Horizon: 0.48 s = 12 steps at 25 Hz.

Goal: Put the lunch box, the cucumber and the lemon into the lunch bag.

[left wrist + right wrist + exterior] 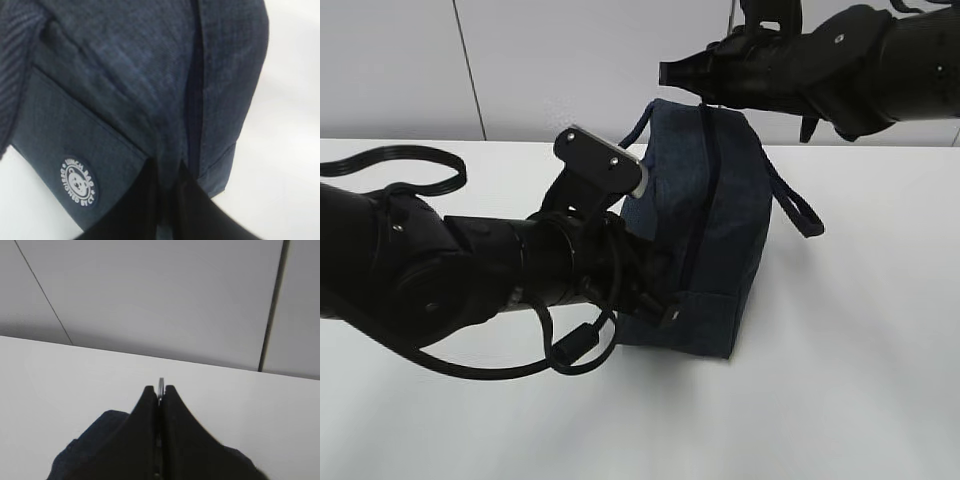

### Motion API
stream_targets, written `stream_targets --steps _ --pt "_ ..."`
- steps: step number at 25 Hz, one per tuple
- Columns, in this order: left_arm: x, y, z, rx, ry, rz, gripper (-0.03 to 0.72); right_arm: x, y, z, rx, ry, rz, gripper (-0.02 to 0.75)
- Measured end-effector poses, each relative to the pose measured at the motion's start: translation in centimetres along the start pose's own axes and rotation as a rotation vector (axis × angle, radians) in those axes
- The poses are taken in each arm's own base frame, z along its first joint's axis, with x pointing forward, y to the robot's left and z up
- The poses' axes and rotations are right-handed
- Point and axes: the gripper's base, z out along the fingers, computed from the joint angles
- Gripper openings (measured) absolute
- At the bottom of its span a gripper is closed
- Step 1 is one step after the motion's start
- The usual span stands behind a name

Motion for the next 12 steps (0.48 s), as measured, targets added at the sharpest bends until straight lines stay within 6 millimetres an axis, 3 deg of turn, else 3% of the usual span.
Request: stream_targets --steps 12 --pt "0.9 0.0 -0.3 0.002 0.008 -0.001 0.004 -0.7 -1.0 2.5 -0.073 0.079 0.048 0.000"
